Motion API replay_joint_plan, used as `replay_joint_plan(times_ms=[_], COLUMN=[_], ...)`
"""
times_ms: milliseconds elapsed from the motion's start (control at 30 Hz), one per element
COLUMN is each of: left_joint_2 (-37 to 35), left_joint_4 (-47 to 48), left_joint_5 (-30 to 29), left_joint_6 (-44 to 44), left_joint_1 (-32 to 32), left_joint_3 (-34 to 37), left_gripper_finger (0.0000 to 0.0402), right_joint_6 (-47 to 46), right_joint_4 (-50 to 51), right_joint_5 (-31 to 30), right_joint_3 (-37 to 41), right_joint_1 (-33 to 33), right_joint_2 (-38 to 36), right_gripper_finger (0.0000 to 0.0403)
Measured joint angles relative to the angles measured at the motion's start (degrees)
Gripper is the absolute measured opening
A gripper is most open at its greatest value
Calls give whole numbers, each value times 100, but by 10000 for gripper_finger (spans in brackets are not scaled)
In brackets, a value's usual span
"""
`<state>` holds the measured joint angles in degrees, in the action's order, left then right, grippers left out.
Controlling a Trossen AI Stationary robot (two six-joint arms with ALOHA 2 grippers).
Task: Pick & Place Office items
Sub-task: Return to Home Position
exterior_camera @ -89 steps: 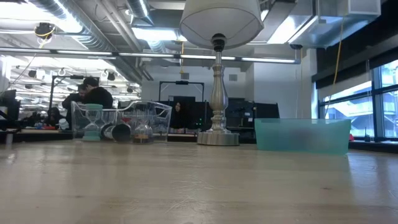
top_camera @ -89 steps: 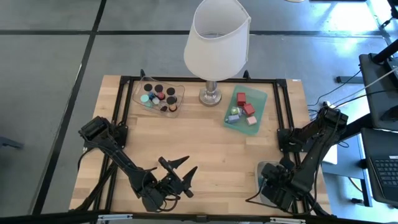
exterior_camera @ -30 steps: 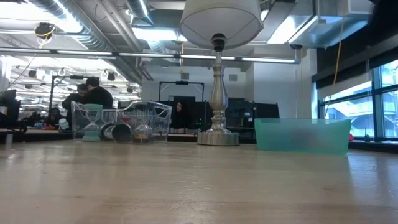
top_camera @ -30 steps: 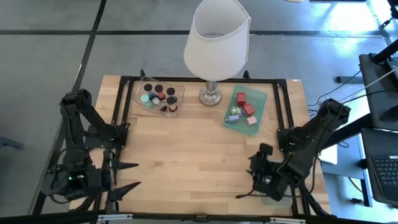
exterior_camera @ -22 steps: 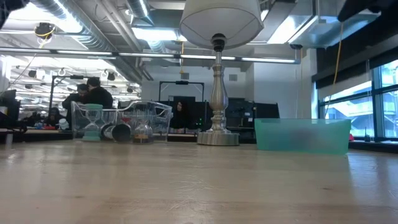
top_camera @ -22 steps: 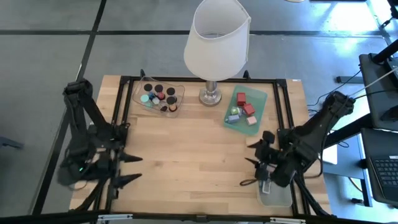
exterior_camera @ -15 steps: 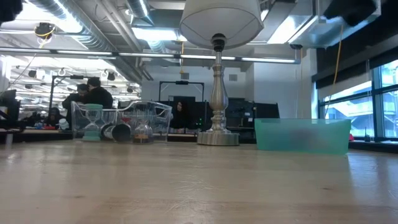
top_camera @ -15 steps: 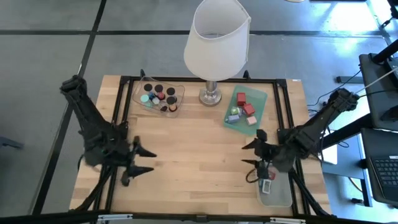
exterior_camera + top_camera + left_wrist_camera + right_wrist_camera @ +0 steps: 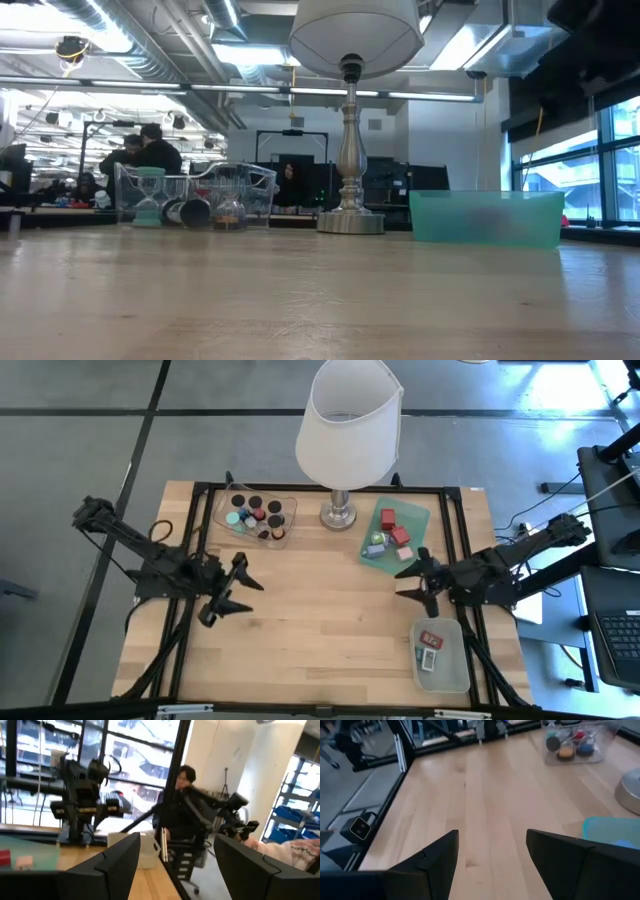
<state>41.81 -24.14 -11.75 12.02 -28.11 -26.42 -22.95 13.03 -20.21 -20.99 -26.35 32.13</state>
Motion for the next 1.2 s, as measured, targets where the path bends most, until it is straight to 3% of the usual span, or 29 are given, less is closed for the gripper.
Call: replay_joint_plan(times_ms=[367,533,733,967,1200], left_joint_2=[-2338,-3495,-4128,-4075,-4073], left_joint_4=[76,7,-456,-147,158], left_joint_5=[54,55,44,-664,-2534], left_joint_6=[-84,-79,-377,-549,-1252], left_joint_1=[643,650,648,648,648], left_joint_3=[1266,1967,2594,2593,2593], left_gripper_finger=[251,251,251,251,251], right_joint_6=[246,292,261,282,406], right_joint_4=[80,153,18,-425,-449], right_joint_5=[38,36,31,-257,-705], right_joint_3=[830,898,1118,1572,1648], right_joint_1=[202,202,202,204,250], right_joint_2=[-2072,-2406,-2477,-2477,-2477], right_gripper_finger=[237,237,237,237,237])
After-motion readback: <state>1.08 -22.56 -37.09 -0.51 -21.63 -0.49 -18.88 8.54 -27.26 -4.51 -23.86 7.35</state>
